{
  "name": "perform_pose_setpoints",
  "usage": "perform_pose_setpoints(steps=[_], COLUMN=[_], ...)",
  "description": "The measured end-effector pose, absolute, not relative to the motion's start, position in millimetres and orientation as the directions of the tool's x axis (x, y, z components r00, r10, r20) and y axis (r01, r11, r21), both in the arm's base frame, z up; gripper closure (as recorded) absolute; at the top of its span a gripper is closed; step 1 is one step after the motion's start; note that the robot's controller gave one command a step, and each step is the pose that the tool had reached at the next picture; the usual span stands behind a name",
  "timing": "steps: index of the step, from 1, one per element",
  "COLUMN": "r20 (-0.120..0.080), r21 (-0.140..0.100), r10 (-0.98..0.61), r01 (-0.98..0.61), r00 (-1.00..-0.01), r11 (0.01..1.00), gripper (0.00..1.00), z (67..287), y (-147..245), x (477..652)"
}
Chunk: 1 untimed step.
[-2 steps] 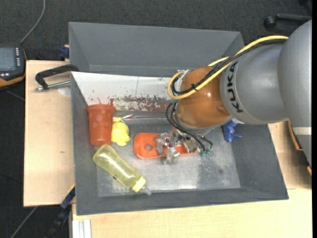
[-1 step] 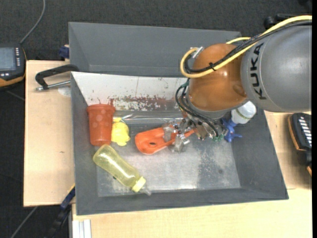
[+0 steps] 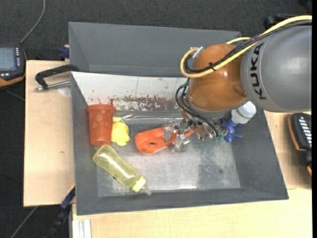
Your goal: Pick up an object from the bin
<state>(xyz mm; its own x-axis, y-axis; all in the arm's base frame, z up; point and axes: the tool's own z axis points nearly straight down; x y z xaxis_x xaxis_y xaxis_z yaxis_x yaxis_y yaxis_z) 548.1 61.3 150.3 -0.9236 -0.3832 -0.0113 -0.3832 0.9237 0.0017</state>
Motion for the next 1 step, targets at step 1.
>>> perform_pose_setpoints(steps=[1], r20=[-0.017], r21=[0.002], r10=[-0.381], r01=[-0.381], r00=[-0.924], r11=[0.925], gripper=[1.00], z=[257.9], y=[65.3], x=[537.8])
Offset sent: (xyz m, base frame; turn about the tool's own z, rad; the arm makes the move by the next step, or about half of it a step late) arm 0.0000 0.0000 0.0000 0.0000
